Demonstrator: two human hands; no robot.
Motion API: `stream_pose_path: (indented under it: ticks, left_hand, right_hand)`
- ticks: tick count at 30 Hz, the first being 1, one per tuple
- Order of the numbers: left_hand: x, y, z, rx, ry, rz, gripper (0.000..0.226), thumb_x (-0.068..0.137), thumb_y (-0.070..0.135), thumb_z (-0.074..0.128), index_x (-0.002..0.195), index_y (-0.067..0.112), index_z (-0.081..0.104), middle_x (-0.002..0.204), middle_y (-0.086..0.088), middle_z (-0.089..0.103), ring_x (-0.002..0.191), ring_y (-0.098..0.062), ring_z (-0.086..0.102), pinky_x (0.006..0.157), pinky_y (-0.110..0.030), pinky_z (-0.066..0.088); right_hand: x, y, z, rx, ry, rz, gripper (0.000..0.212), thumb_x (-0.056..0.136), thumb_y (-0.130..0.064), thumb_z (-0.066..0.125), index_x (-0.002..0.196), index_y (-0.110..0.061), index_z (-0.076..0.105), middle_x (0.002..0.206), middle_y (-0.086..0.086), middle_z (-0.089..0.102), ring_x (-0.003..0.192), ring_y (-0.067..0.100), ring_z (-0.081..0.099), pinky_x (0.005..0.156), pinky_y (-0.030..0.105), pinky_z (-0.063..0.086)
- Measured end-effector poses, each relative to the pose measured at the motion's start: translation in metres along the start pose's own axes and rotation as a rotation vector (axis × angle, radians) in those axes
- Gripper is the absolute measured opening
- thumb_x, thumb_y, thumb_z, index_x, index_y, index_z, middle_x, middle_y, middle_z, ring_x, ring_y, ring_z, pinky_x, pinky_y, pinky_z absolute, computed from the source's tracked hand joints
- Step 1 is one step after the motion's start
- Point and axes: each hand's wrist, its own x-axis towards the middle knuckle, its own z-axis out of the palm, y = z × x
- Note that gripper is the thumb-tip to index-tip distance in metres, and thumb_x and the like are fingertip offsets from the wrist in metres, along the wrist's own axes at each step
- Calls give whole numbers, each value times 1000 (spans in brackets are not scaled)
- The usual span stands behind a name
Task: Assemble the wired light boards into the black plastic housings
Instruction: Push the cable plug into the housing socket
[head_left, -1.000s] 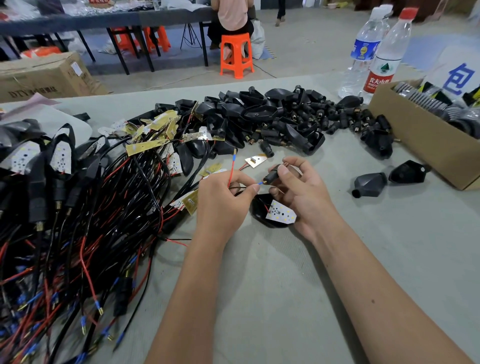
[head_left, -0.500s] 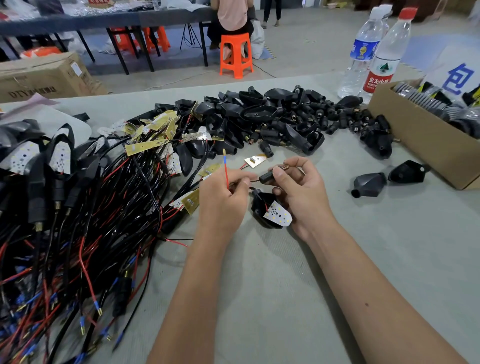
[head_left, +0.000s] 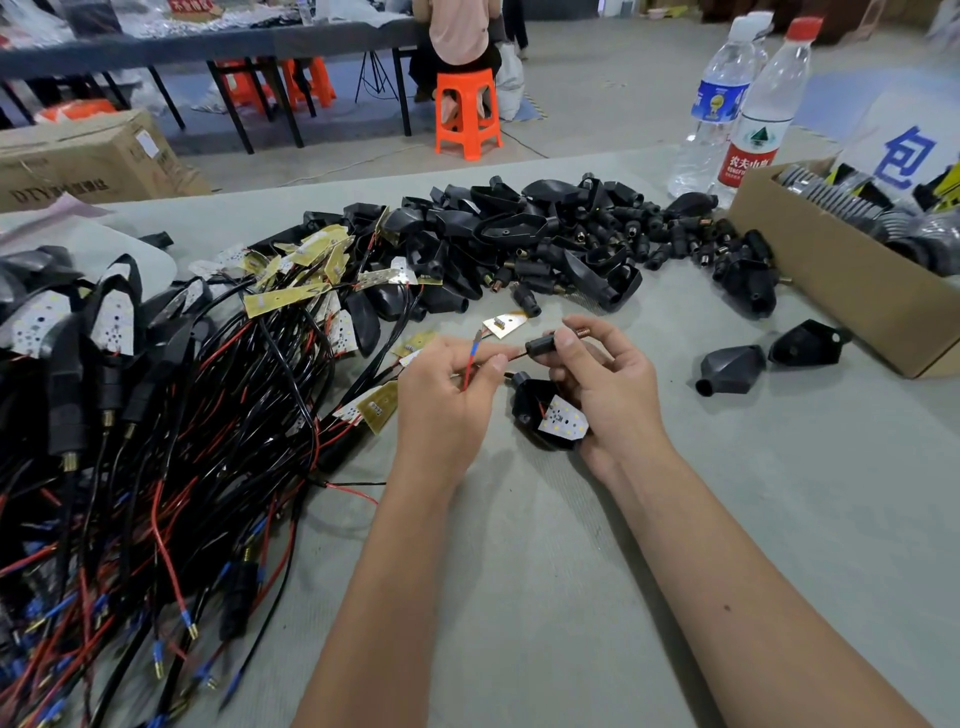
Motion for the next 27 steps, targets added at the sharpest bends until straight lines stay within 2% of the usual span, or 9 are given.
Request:
stream_pose_path:
  ticks: [2, 6, 11, 14, 17, 20, 22, 25, 27]
  left_hand:
    - [0, -2, 0, -61, 45, -16, 15, 91, 8, 75, 101, 19, 80, 79, 0, 75, 73, -19, 70, 70, -37, 56]
    - [1, -3, 2, -239, 185, -94, 12, 81, 10, 85, 87, 15, 76, 71, 2, 75, 64, -5, 68, 63, -15, 50]
    - [3, -4, -4, -464, 127, -186, 15, 80, 7, 85, 81, 19, 77, 74, -2, 76, 70, -11, 70, 69, -20, 55]
    - [4, -6, -4, -434, 63, -195, 14, 75, 7, 86, 82, 15, 77, 74, -8, 75, 69, -15, 68, 70, -23, 54]
    - [4, -7, 0, -343, 49, -150, 15, 72, 10, 85, 82, 15, 75, 68, -1, 74, 64, -10, 68, 66, -20, 52]
    - [3, -4, 3, -346, 73, -102, 17, 72, 11, 85, 80, 22, 76, 69, 0, 74, 65, -9, 69, 66, -17, 52]
    - [4, -2, 2, -372, 101, -79, 20, 73, 8, 86, 79, 24, 76, 71, 0, 74, 67, -9, 68, 67, -17, 52]
    - [4, -2, 3, -310, 95, -51, 19, 77, -1, 85, 82, 14, 75, 72, 2, 74, 66, -9, 68, 67, -18, 53]
    - [3, -3, 3, -268, 75, -41, 14, 79, 0, 85, 85, 9, 75, 74, 0, 75, 68, -12, 71, 68, -21, 55]
  right_hand:
    - [-1, -1, 0, 22, -10, 4, 12, 95, -7, 70, 106, -12, 69, 90, 14, 76, 60, 10, 59, 59, 24, 54]
    - [-1, -4, -2, 68, -71, 23, 13, 96, -6, 68, 107, -11, 66, 96, 11, 77, 62, 10, 61, 66, 26, 51]
    - [-1, -4, -3, 82, -123, 63, 6, 96, -10, 68, 100, -13, 71, 97, 11, 76, 63, 8, 59, 62, 20, 52]
    - [0, -2, -3, 163, -106, 46, 10, 93, -12, 70, 102, -13, 70, 101, 13, 77, 71, 12, 62, 65, 17, 54]
    - [1, -1, -4, 196, -120, 40, 22, 85, -15, 73, 107, -14, 69, 101, 12, 77, 86, 20, 65, 68, 17, 56]
    - [1, -3, -4, 176, -129, 52, 22, 89, -14, 71, 110, -13, 68, 98, 10, 76, 81, 17, 65, 64, 19, 53]
    - [0, -3, -3, 137, -139, 68, 19, 89, -16, 71, 109, -14, 68, 93, 8, 74, 71, 15, 58, 63, 21, 52]
    - [-2, -3, -1, 85, -184, 61, 20, 86, -19, 72, 106, -16, 72, 94, 9, 73, 67, 13, 55, 67, 24, 53]
    - [-3, -3, 0, 78, -229, 56, 22, 84, -20, 73, 105, -17, 74, 97, 8, 75, 69, 13, 57, 69, 22, 54]
